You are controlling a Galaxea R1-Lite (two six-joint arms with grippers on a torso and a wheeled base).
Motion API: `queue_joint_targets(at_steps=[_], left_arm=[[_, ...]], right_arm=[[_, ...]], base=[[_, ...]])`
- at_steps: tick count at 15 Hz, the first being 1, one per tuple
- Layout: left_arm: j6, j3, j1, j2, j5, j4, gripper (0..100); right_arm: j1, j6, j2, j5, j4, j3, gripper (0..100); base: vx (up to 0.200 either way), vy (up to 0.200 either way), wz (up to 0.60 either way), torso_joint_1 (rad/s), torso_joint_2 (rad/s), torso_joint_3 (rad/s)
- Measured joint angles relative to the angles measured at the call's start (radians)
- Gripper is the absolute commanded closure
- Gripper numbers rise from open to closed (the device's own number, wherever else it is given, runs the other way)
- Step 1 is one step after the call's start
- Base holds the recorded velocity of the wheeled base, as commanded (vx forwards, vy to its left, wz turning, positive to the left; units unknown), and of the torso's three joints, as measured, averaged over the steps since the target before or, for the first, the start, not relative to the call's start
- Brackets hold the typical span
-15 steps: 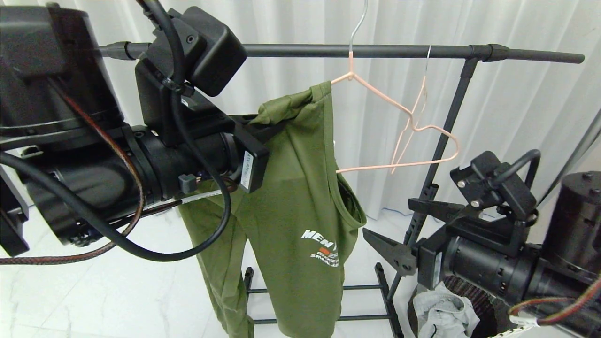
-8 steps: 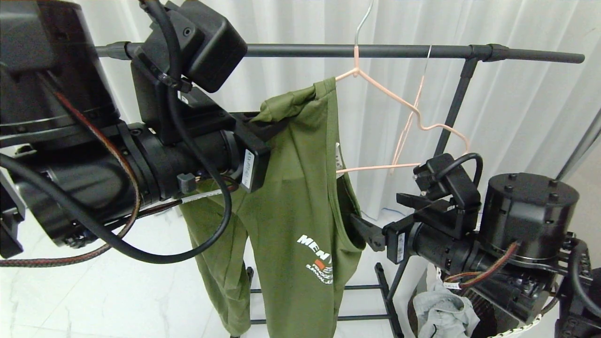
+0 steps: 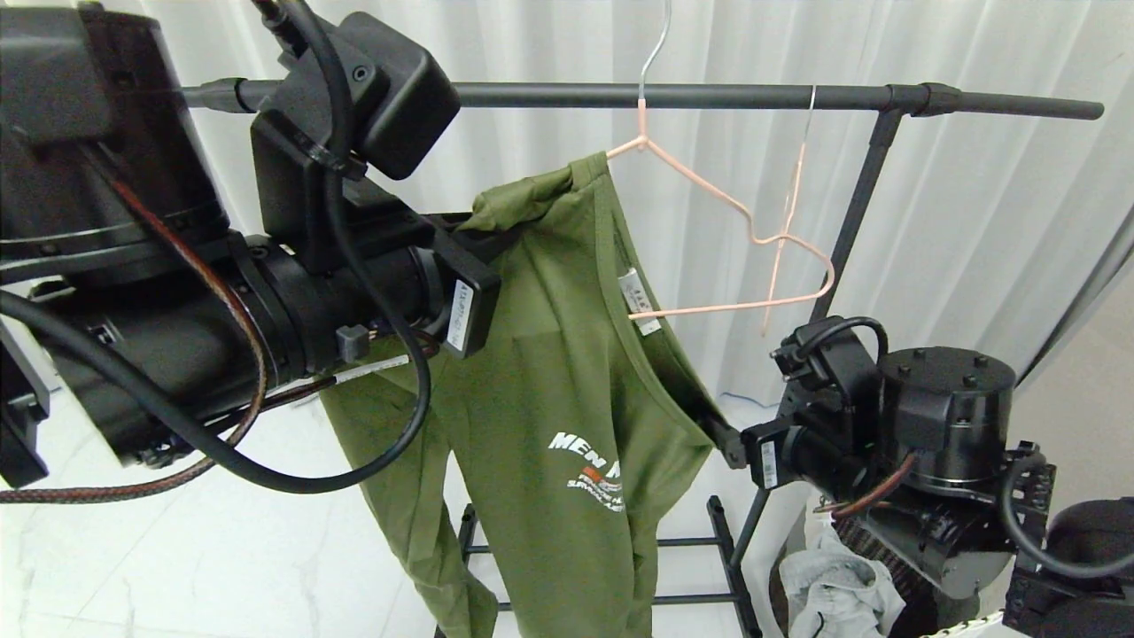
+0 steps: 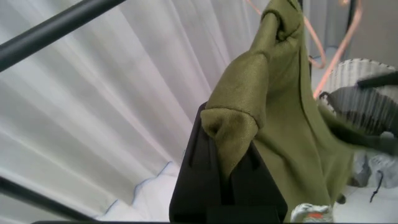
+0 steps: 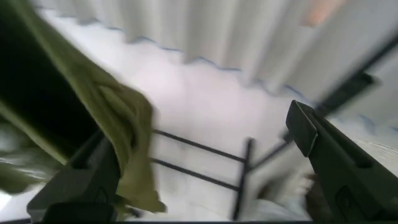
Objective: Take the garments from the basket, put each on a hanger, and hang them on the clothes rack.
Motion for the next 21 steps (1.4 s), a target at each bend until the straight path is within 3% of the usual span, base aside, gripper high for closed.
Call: queue_joint_targets(at_steps=[4,7,14,17,21], left_arm=[[0.036,0.011,0.016,-0.003,0.015,0.000,100],[0.037,0.040,0.017,-0.008,0.017,0.000,100],[0.043,0.092,0.032,-0.010,0.099,-0.001,100],[0.039,0.100,0.029,-0.006,0.099,-0.006,100],[-0.004,0.103,0.006,0.009,0.096,-0.149,100]], right_arm=[[-0.215,-0.089,-0.021,0.004,-0.015,-0.001,0],[-0.303,-0.102,-0.030,0.013,-0.053,-0.042,0],[-0.317,-0.126,-0.116,0.107,-0.044,-0.097,0],[-0.280,-0.180,-0.191,0.181,0.038,-0.097,0],[-0.190,-0.199,-0.278,0.228,0.133,-0.094,0]], base=[[0.000,0.000,0.00,0.000,0.00,0.000],[0.000,0.000,0.00,0.000,0.00,0.000],[0.000,0.000,0.00,0.000,0.00,0.000],[0.000,0.000,0.00,0.000,0.00,0.000],[0.000,0.000,0.00,0.000,0.00,0.000]])
